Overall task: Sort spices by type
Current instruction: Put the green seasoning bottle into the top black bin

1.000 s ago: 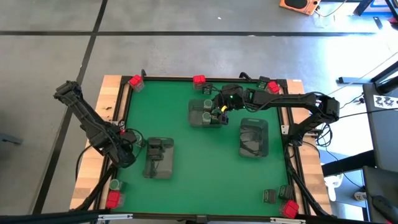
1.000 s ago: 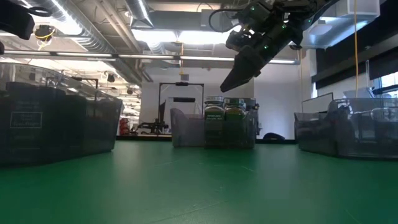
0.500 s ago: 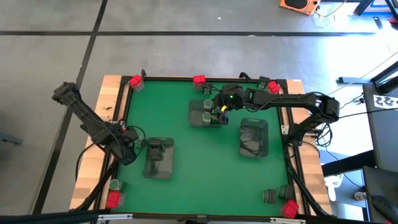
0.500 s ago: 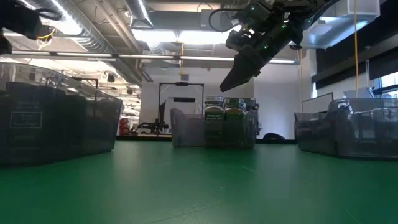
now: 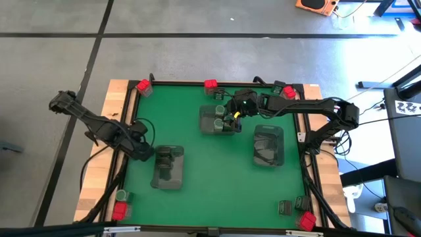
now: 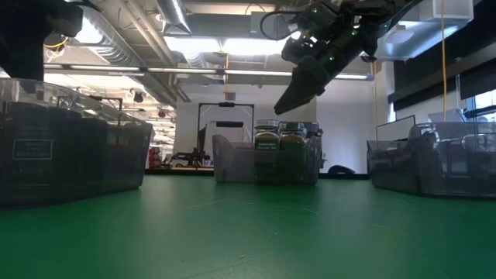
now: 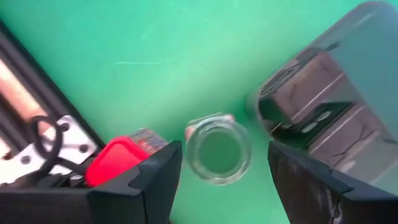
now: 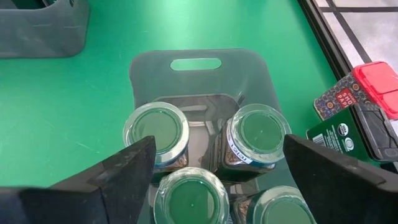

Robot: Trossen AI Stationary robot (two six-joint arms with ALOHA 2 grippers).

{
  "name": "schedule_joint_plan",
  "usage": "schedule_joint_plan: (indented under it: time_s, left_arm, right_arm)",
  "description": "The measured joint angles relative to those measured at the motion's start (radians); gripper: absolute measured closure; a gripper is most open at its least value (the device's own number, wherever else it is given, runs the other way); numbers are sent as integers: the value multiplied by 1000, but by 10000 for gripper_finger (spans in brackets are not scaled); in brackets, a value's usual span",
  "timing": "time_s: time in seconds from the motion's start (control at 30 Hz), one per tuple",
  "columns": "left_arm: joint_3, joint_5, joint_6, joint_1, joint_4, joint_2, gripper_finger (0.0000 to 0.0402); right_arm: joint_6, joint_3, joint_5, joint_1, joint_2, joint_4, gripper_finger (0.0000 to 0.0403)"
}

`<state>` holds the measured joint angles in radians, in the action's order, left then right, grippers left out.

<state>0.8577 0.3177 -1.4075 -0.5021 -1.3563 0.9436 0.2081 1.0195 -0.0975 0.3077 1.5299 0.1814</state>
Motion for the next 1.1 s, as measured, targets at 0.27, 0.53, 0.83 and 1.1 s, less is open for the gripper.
schedule_joint_plan:
  time_s: [0.27, 0.53, 0.83, 1.1]
  left_arm:
    - [-21, 8, -3, 33, 15, 64, 167]
    - [-62, -24, -15, 40, 77, 86, 166]
    - [-64, -23, 19, 40, 107, 85, 166]
    - [-63, -29, 45, 40, 104, 57, 166]
  right_arm:
    - [-2, 0, 0, 0, 0, 2, 52]
    - [-2, 0, 0, 0, 0, 2, 52]
    - [-2, 0, 0, 0, 0, 1, 52]
    - [-2, 0, -1, 0, 0, 0, 52]
